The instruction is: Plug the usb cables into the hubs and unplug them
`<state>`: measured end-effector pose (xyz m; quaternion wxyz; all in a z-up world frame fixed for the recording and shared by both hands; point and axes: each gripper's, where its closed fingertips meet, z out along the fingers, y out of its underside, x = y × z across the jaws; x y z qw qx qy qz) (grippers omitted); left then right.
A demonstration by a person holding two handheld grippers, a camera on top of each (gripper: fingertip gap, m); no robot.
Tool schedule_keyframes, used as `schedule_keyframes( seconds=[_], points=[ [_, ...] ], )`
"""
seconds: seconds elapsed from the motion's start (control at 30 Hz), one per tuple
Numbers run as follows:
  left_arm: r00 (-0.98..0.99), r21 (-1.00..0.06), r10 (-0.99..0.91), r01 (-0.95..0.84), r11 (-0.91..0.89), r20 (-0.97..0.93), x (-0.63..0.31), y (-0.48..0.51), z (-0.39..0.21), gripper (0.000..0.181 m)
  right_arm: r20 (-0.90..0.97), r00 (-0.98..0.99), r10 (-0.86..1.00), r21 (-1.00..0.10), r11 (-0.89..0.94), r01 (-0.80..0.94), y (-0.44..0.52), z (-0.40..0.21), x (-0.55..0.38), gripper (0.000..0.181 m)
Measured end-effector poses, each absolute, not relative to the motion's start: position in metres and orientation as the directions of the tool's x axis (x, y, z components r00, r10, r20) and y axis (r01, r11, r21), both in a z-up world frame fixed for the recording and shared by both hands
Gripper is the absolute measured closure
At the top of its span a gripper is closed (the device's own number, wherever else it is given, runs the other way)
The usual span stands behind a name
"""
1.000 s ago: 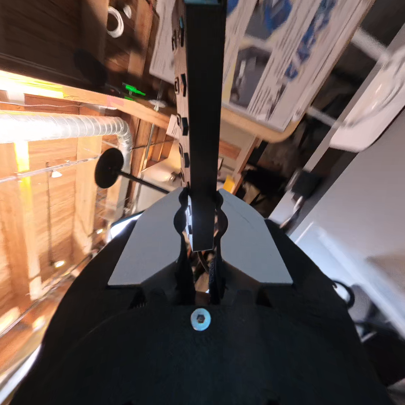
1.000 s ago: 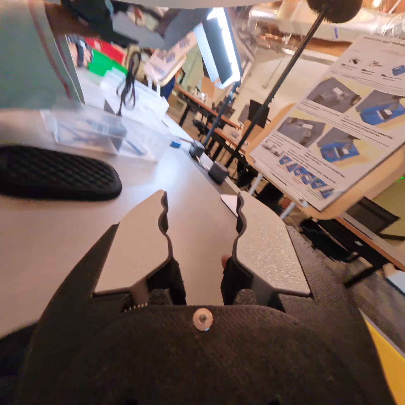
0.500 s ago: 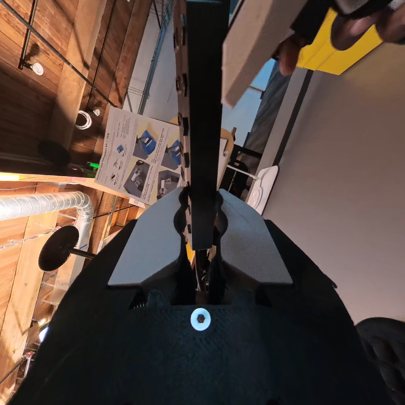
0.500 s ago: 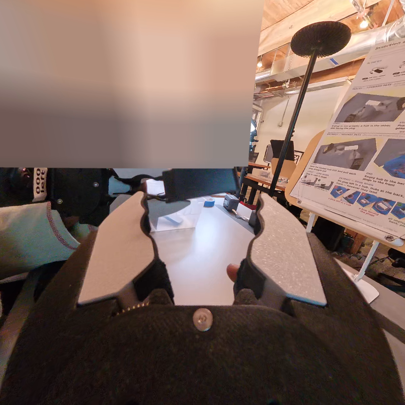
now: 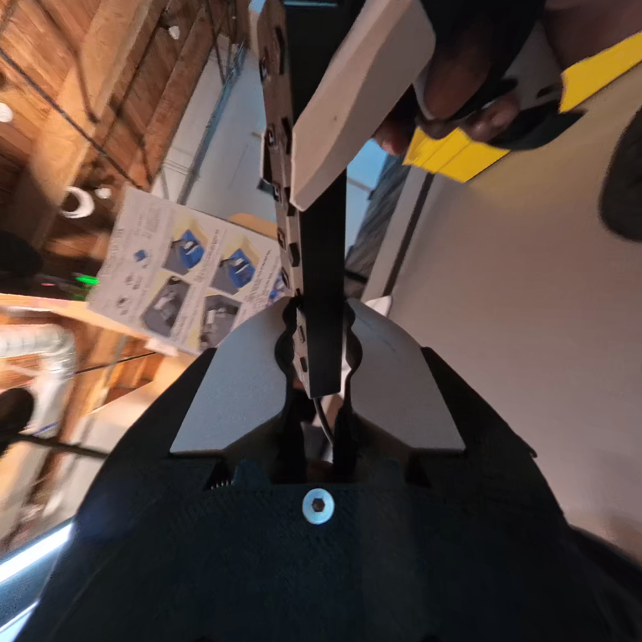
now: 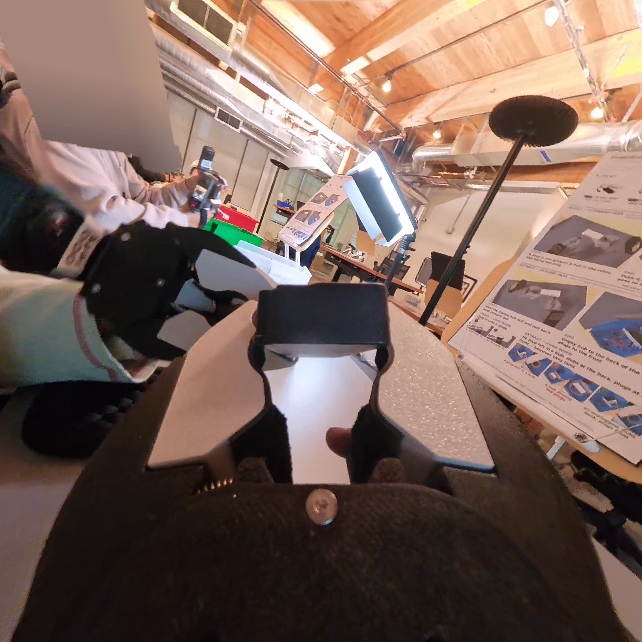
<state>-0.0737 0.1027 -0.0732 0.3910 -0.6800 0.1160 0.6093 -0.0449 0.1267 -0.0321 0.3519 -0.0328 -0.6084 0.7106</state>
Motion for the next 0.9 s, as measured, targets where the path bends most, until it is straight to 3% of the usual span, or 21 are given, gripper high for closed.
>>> schedule_keyframes(
  seconds=[0.03, 0.1, 0.17, 0.23, 0.4, 0.5, 0.7, 0.9],
  points=[
    [0.318, -0.445, 0.311, -0.639, -0.628, -0.896, -0.07, 0.106, -0.077, 0.155, 0.399, -0.748, 0.53, -0.881, -0.003, -0.473, 0.129, -0.033, -0.043, 0.118],
    [0.557, -0.622, 0.298, -0.589, -0.516, -0.775, -0.062, 0.108, -0.08, 0.128, 0.429, -0.754, 0.497, -0.874, 0.018, -0.486, 0.135, -0.037, -0.039, 0.118],
    [0.776, -0.778, 0.211, -0.487, -0.398, -0.594, -0.051, 0.108, -0.077, 0.111, 0.449, -0.781, 0.434, -0.871, 0.019, -0.491, 0.139, -0.043, -0.031, 0.118],
    [0.856, -0.83, 0.105, -0.449, -0.33, -0.506, -0.042, 0.112, -0.07, 0.106, 0.472, -0.805, 0.359, -0.869, 0.032, -0.495, 0.138, -0.049, -0.021, 0.118],
    [0.86, -0.781, -0.19, -0.509, -0.361, -0.473, -0.028, 0.148, -0.111, 0.103, 0.509, -0.823, 0.253, -0.852, 0.013, -0.523, 0.136, -0.052, -0.004, 0.119],
    [0.824, -0.739, -0.238, -0.566, -0.365, -0.514, -0.033, 0.164, -0.131, 0.125, 0.491, -0.842, 0.224, -0.863, -0.008, -0.505, 0.139, -0.055, 0.001, 0.118],
    [0.839, -0.702, -0.198, -0.535, -0.47, -0.507, -0.045, 0.176, -0.14, 0.126, 0.44, -0.843, 0.309, -0.898, 0.167, -0.407, 0.171, -0.076, -0.017, 0.122],
    [0.833, -0.611, -0.066, -0.455, -0.648, -0.55, -0.069, 0.172, -0.146, 0.126, 0.497, -0.769, 0.402, -0.844, 0.429, -0.322, 0.22, -0.091, -0.026, 0.107]
  ],
)
